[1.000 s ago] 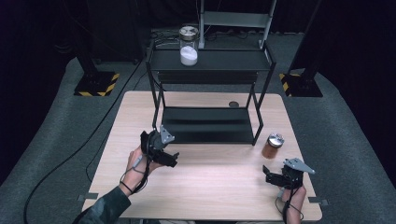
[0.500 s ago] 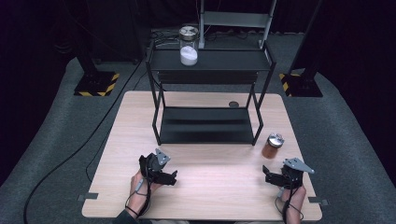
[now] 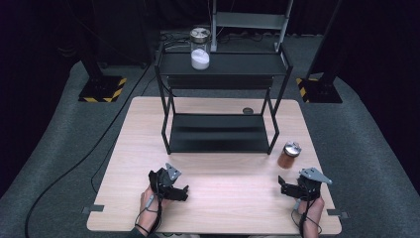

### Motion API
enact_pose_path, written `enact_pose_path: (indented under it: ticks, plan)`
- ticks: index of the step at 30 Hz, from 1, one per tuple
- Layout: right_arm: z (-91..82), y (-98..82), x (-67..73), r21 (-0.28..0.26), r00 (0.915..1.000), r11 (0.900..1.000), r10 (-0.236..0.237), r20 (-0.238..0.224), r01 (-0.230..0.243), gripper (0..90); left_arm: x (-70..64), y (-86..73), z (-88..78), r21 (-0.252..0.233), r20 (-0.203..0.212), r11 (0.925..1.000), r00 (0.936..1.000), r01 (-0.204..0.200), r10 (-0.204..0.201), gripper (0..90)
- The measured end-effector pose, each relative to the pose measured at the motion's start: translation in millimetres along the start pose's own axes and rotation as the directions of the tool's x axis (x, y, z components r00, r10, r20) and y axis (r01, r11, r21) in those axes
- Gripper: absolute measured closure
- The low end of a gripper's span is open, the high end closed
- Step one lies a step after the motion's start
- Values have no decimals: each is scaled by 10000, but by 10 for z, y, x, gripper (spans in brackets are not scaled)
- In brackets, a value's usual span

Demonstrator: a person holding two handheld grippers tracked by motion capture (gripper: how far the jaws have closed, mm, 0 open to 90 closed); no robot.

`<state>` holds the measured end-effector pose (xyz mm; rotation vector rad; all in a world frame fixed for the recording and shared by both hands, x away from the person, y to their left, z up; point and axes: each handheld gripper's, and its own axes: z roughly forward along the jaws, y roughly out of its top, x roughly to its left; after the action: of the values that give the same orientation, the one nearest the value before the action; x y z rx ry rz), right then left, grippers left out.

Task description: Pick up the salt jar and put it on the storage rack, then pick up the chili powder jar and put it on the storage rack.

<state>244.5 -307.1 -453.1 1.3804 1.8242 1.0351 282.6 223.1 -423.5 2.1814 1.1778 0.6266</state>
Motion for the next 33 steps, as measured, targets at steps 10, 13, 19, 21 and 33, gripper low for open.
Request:
enact_pose_path:
  ticks: [10, 13, 19, 21, 33]
  plan:
    - [63, 146, 8, 688, 9998, 9974, -202, -19, 203, 0, 135, -210, 28, -538, 671, 9934, 9930, 1012, -975, 0]
    - [39, 227, 19, 720, 9992, 9966, -394, 10, 392, 0, 142, -212, 29, -547, 731, 9938, 9930, 970, -929, 0]
    - [29, 469, 1, 901, 9967, 9926, -814, -21, 813, 0, 161, -207, 34, -497, 813, 9930, 9914, 1069, -1026, 0]
    - [55, 543, -28, 988, 9962, 9913, -867, -80, 870, 0, 153, -211, 33, -527, 783, 9931, 9919, 1045, -1002, 0]
    - [346, 867, -97, 1444, 9907, 9802, -1336, -248, 1358, 0, 163, -207, 35, -495, 824, 9929, 9912, 1079, -1036, 0]
